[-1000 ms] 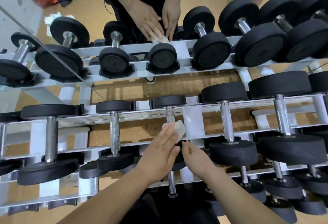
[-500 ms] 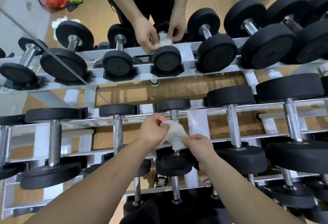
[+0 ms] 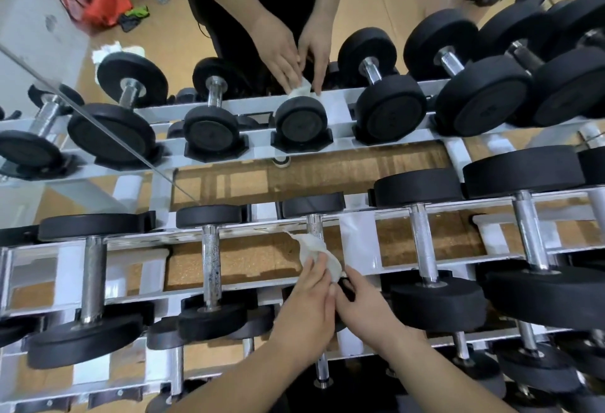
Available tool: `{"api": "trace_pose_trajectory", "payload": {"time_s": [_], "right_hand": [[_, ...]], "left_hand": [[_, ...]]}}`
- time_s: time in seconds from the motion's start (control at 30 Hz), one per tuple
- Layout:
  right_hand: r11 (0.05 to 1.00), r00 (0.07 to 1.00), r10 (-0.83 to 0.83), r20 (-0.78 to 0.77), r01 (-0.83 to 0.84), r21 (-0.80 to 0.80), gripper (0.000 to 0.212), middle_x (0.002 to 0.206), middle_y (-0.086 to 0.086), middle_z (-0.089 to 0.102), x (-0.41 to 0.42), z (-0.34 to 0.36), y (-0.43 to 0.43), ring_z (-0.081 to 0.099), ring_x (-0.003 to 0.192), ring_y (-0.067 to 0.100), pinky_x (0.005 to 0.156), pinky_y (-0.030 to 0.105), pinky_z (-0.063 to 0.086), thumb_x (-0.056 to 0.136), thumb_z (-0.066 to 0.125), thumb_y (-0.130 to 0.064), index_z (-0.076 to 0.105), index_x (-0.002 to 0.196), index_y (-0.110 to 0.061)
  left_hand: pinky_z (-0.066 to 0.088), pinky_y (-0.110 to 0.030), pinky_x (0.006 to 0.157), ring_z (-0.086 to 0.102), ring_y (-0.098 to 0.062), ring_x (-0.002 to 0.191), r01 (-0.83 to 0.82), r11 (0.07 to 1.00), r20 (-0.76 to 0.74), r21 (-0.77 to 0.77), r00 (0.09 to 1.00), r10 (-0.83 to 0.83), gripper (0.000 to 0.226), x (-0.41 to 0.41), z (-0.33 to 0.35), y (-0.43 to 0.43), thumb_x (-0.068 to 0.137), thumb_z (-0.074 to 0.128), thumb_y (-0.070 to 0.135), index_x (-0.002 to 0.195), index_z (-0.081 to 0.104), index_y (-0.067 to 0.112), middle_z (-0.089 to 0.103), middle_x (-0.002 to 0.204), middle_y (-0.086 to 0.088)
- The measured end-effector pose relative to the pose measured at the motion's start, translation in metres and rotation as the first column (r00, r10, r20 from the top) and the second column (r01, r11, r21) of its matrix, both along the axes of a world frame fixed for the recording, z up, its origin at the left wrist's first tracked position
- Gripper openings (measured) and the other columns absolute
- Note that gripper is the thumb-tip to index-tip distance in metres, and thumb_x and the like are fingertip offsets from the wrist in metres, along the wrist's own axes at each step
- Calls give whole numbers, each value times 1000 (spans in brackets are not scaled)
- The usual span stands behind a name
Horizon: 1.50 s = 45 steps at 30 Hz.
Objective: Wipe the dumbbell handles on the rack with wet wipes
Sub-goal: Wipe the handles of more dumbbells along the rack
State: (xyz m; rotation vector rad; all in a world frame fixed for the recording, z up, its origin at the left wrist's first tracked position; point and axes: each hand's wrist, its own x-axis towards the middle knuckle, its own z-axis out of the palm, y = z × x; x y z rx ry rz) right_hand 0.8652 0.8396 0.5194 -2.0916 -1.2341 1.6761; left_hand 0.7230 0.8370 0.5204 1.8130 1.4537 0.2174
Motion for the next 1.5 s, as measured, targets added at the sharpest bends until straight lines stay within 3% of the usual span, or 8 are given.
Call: {"api": "trace_pose_trajectory", "payload": {"time_s": [0.1,0.27,0.4,0.5,0.6,0.93,1.1,1.5], "right_hand": [[999,1000,22,-10,-23,-41,40,124,-11,71,8,7,6,64,114,6,107,32,50,101,51,-32,56,140,-34],[990,989,136,51,-135,-27,35,122,5,69,8,6,10,64,105,18,90,25,48,110,36,-23,54,140,-27],[989,987,147,60,-145,-36,41,115,2,69,9,-1,10,62,94,13,80,24,46,110,34,-26,47,149,-29],[992,991,127,49,-126,-30,35,122,8,69,9,0,8,64,111,23,102,33,49,110,35,-25,53,140,-23],[991,993,117,28,-115,-76,39,140,17,61,9,6,8,57,128,29,99,29,42,112,35,-23,46,147,-12],[996,996,82,40,-80,-39,37,114,10,71,4,-10,3,67,98,23,86,35,53,109,32,-28,51,142,-29],[995,998,69,6,-68,-68,43,148,17,55,6,0,4,52,135,30,102,30,40,112,34,-23,40,154,-13],[999,998,39,40,-38,-23,49,161,2,44,3,8,-15,42,147,20,114,23,30,112,37,-29,38,160,-20]], "left_hand": [[-18,-24,124,-38,-4,145,176,983,-113,-53,977,-181,57,-2,8,0,112,15,45,160,-7,25,-28,162,14],[-16,-38,127,-41,-18,148,298,954,-399,-4,875,-275,69,-3,-3,36,109,5,51,163,-13,12,-32,166,-2],[-2,-38,130,-37,-12,150,243,970,-328,25,918,-221,69,-3,-10,55,108,7,50,164,-7,13,-29,168,2],[-6,-35,130,-39,-8,148,210,976,-203,-63,955,-218,66,-5,-8,22,110,11,47,164,-8,13,-33,166,5],[-7,-35,129,-40,-5,147,219,964,-159,-154,957,-243,64,-7,-2,-4,110,11,49,163,-10,20,-35,164,9],[-2,-42,130,-33,-21,152,190,977,-280,-93,937,-209,64,4,-2,44,110,13,46,165,0,16,-30,168,10],[-10,-29,127,-31,-13,152,177,967,-192,-182,958,-212,69,-5,9,-6,111,16,47,163,-12,10,-36,164,-2],[3,-37,130,-24,-16,156,123,985,-181,-119,973,-144,70,-1,-3,0,111,20,48,165,-7,13,-35,166,1]]}}
